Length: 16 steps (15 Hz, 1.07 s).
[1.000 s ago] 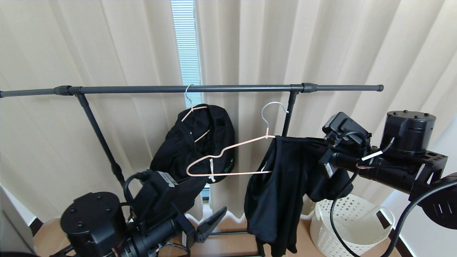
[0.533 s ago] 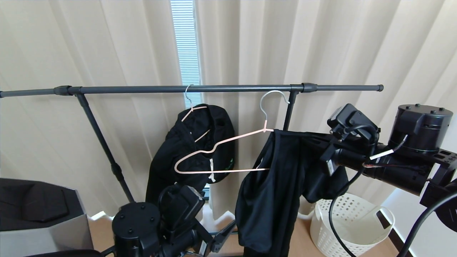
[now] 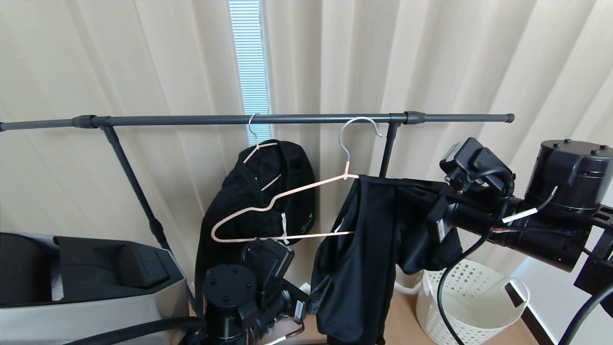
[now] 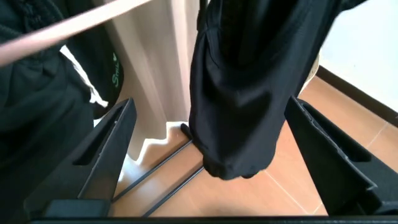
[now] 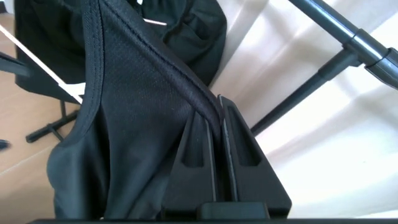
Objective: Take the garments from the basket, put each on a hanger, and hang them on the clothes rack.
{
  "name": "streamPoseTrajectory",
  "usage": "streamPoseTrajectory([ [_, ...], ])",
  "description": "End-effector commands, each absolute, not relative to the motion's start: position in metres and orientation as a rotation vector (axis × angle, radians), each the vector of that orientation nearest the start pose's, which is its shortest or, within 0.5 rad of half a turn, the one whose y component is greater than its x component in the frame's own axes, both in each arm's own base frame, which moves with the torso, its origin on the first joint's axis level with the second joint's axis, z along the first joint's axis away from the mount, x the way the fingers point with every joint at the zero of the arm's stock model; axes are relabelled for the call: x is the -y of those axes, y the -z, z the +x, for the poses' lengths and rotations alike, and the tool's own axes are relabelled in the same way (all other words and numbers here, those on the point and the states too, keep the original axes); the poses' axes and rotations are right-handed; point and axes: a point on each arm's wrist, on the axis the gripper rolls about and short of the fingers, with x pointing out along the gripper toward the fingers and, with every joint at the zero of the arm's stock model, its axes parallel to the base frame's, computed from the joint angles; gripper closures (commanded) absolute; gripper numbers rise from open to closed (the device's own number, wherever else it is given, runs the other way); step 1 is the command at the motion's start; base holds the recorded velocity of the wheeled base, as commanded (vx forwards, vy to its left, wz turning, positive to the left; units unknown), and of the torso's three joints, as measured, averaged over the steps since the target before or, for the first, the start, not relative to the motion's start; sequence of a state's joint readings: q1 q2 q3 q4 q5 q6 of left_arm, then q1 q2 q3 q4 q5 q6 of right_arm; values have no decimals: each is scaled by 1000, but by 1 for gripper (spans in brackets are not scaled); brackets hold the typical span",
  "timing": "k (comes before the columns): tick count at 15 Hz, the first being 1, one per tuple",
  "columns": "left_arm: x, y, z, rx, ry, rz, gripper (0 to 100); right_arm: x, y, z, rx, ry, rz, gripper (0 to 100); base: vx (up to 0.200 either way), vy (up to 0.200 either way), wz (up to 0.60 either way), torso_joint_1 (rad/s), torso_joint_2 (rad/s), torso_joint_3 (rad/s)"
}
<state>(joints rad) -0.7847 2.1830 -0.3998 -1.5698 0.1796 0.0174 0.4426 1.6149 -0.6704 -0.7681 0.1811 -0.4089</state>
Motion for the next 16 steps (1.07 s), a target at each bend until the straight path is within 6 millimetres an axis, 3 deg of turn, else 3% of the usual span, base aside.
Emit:
streamPoseTrajectory([
  [1,221,-34,228,-176,579,114,0,-123,-184,247,-49,-657,-417,100,0,0,0,0,0,0],
  [13,235,-30,245,-136,521,90,0,-124,-192,233,-16,-681,-406,100,0,0,0,0,0,0],
  [14,235,-29,245,-138,521,92,100,-124,-192,233,-16,-681,-406,100,0,0,0,0,0,0],
  [16,235,-30,244,-138,523,93,100,-124,-192,234,-16,-681,-406,100,0,0,0,0,0,0],
])
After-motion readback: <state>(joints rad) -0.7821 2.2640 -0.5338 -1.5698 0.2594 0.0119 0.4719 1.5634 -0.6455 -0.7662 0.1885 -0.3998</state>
